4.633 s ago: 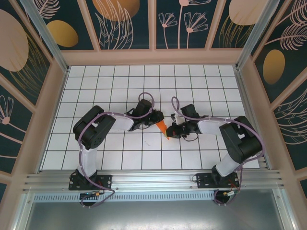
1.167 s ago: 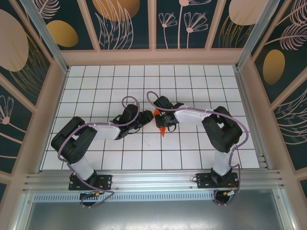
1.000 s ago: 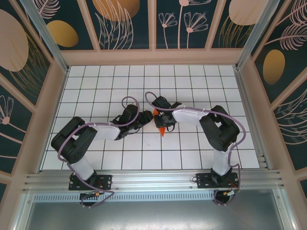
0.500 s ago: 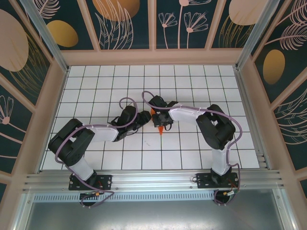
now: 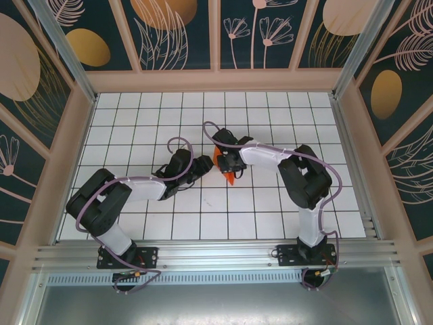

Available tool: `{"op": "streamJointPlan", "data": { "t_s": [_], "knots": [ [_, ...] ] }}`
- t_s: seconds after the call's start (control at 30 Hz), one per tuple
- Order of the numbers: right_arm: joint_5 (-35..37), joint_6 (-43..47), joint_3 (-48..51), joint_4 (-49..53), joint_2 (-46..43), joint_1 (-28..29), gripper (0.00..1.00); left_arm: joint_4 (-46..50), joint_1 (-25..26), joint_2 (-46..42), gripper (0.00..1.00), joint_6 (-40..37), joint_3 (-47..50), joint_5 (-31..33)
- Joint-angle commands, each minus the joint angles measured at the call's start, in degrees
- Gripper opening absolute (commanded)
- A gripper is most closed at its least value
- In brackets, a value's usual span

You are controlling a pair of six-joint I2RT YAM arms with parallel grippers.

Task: Fold a paper plane with a square sheet of paper (pick it up from the middle)

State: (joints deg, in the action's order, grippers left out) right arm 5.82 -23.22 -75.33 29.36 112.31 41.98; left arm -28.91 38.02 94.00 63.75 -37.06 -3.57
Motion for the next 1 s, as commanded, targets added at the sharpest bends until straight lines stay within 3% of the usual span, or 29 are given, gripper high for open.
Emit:
{"op": "streamJointPlan", "data": {
  "t_s": [0.0, 0.2, 0.6, 0.97],
  "knots": [
    [-1.8, 0.1, -0.9, 0.9, 2.1, 0.0, 0.22, 0.4, -0.3, -1.2, 0.48, -0.5, 0.3, 0.2],
    [-1.5, -0.2, -0.6, 0.5, 4.2, -0.1, 0.18, 0.2, -0.3, -0.7, 0.48, -0.5, -0.1, -0.4],
    [0.4, 0.3, -5.1, 4.0, -2.3, 0.0, 0.33, 3.7, -0.3, -2.2, 0.49, -2.8, -1.4, 1.4],
    [2.2, 1.0, -7.1, 6.1, -5.0, 0.0, 0.34, 3.9, -0.4, -2.4, 0.49, -3.3, -1.9, 1.9]
  ]
}}
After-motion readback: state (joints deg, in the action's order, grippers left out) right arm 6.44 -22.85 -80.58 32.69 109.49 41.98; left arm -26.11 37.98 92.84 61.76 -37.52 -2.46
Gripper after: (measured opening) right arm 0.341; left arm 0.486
